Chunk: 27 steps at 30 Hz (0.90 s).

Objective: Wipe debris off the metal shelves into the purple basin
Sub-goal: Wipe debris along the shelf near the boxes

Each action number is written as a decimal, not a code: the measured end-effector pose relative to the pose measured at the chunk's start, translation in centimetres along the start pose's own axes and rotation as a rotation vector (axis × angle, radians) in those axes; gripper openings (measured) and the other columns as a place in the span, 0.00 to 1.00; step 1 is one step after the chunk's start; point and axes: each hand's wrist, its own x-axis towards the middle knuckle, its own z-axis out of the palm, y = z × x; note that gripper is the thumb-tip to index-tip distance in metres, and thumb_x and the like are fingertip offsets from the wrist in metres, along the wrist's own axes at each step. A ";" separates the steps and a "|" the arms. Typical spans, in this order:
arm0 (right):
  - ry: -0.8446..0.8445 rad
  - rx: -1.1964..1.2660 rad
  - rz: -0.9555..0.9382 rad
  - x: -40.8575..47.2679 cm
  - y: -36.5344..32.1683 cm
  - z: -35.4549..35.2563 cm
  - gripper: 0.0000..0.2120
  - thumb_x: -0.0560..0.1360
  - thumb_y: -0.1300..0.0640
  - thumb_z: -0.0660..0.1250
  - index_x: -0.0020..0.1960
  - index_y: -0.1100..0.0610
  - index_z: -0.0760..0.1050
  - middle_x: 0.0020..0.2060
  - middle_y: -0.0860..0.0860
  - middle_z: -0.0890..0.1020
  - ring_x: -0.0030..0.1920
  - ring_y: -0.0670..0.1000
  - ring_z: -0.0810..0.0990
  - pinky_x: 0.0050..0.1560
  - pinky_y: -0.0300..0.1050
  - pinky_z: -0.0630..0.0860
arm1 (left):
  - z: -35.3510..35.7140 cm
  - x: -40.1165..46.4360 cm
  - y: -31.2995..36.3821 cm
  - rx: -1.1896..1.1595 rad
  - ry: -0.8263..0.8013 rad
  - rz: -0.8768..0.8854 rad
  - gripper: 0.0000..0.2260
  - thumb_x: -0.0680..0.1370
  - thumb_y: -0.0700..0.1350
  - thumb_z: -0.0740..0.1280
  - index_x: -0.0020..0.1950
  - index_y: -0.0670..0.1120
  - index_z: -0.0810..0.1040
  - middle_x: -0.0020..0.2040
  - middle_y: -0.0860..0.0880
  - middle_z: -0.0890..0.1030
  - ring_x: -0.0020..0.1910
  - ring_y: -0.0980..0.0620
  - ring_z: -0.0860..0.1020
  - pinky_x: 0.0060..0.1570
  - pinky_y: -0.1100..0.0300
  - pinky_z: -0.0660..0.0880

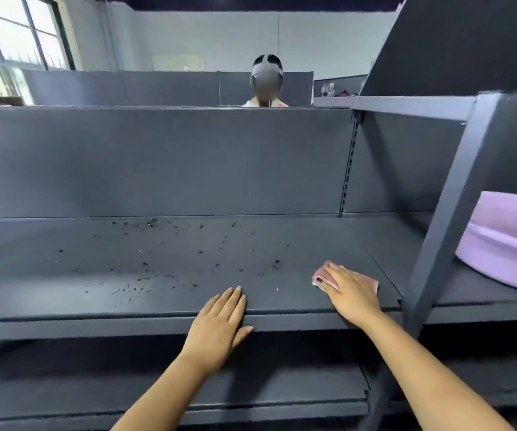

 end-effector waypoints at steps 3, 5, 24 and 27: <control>0.033 -0.032 0.061 -0.4 -0.7 0.3 0.23 0.82 0.50 0.52 0.76 0.52 0.55 0.75 0.45 0.58 0.75 0.46 0.55 0.72 0.38 0.49 | 1.0 0.0 -0.4 -0.034 0.043 0.047 0.35 0.84 0.56 0.38 0.56 0.41 0.83 0.57 0.43 0.82 0.56 0.46 0.81 0.60 0.54 0.70; 0.046 -0.048 0.097 -0.6 -1.1 0.5 0.24 0.82 0.51 0.52 0.77 0.52 0.55 0.76 0.46 0.58 0.75 0.46 0.55 0.72 0.38 0.48 | 1.5 0.1 -0.5 -0.062 0.050 0.054 0.36 0.84 0.56 0.38 0.56 0.41 0.83 0.58 0.43 0.82 0.56 0.45 0.81 0.56 0.54 0.77; 0.016 -0.083 0.135 -0.1 -1.6 0.7 0.24 0.82 0.49 0.51 0.77 0.51 0.55 0.76 0.45 0.56 0.76 0.46 0.52 0.73 0.40 0.48 | 1.6 0.9 -2.2 -0.010 0.063 0.184 0.34 0.84 0.55 0.38 0.56 0.43 0.83 0.57 0.43 0.82 0.56 0.44 0.81 0.53 0.51 0.78; 0.086 -0.114 0.150 0.2 -3.7 1.6 0.23 0.81 0.55 0.51 0.76 0.53 0.57 0.76 0.47 0.58 0.75 0.48 0.55 0.72 0.39 0.49 | 1.6 1.0 -2.1 0.004 0.071 0.184 0.34 0.84 0.55 0.39 0.56 0.42 0.83 0.57 0.42 0.82 0.55 0.44 0.81 0.53 0.50 0.78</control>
